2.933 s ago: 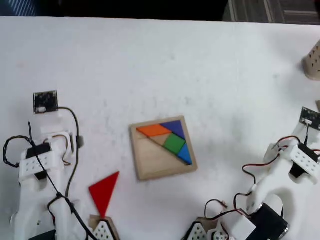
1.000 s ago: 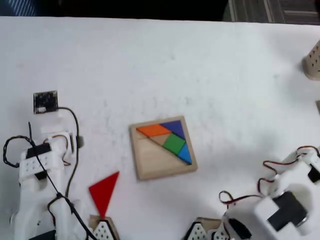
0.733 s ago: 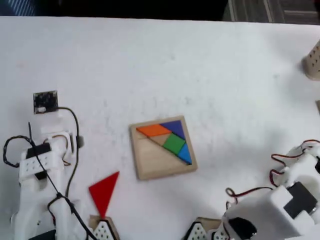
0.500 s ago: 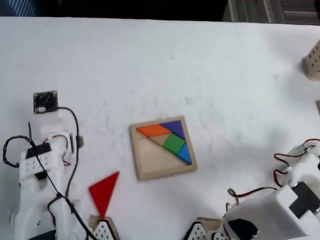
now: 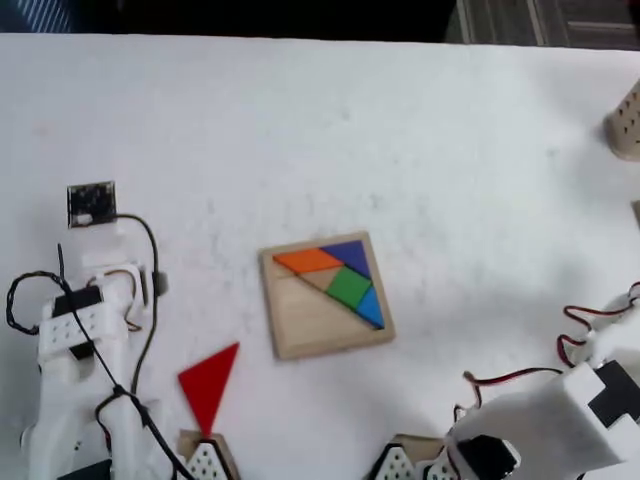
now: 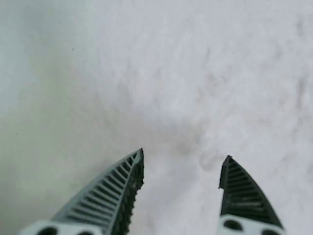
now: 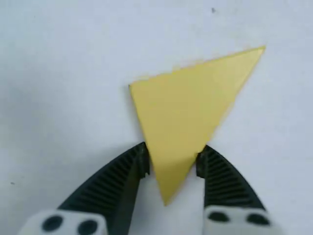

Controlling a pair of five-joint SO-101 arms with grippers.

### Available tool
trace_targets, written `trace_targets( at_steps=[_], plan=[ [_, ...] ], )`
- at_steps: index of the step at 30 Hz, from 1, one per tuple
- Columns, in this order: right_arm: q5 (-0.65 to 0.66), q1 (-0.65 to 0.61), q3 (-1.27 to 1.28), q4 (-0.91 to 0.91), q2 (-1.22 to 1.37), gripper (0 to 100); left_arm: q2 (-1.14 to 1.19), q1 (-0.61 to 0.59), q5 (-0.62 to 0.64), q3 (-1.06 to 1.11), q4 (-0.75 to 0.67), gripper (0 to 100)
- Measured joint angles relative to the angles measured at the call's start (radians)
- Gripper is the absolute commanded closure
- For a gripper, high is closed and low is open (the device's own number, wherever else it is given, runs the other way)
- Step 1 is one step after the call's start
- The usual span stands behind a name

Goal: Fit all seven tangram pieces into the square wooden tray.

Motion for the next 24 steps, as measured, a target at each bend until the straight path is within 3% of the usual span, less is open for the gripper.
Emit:
trace_targets(
  at_steps=[6, 13, 19, 24],
  plan=[
    [0.055, 0.009, -0.005, -0.002, -0.015, 93.2, 0.0, 0.0, 0.0, 0.0, 0.0, 84],
    [0.086, 0.054, 0.006, -0.012, -0.101, 78.3, 0.0, 0.0, 0.0, 0.0, 0.0, 84],
    [0.17, 0.117, -0.106, -0.012, -0.107, 92.6, 0.0, -0.002, 0.0, 0.0, 0.0, 84],
    [0.25, 0.129, -0.319, 0.058, -0.02, 96.7, 0.0, -0.006, 0.0, 0.0, 0.0, 85]
  ],
)
